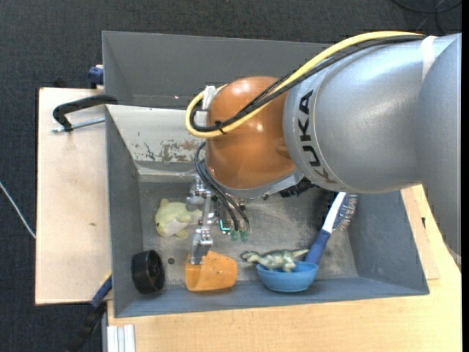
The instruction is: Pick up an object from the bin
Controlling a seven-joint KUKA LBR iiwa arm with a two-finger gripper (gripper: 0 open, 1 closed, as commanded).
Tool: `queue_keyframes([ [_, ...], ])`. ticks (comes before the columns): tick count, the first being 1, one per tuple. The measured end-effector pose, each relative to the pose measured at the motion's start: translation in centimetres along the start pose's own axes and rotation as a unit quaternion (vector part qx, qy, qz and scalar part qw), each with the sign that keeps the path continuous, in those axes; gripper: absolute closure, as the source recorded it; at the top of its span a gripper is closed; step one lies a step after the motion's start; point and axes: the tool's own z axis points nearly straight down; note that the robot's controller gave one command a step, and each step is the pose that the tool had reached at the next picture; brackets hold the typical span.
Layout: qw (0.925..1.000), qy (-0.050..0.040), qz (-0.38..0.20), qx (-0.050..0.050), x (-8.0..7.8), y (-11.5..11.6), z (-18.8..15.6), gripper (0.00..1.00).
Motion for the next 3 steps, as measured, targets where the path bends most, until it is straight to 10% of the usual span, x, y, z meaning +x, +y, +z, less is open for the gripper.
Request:
queue_keyframes([
  [1, 0.9968, -0.0103, -0.08, -0.002, -6.4, 1.0, 11.4, 0.0],
  [2, 0.9968, -0.0158, -0.078, -0.004, -6.7, 1.1, 10.8, 1.0],
  [3, 0.9786, -0.0112, -0.205, 0.0, -7.1, -2.2, -4.7, 1.0],
])
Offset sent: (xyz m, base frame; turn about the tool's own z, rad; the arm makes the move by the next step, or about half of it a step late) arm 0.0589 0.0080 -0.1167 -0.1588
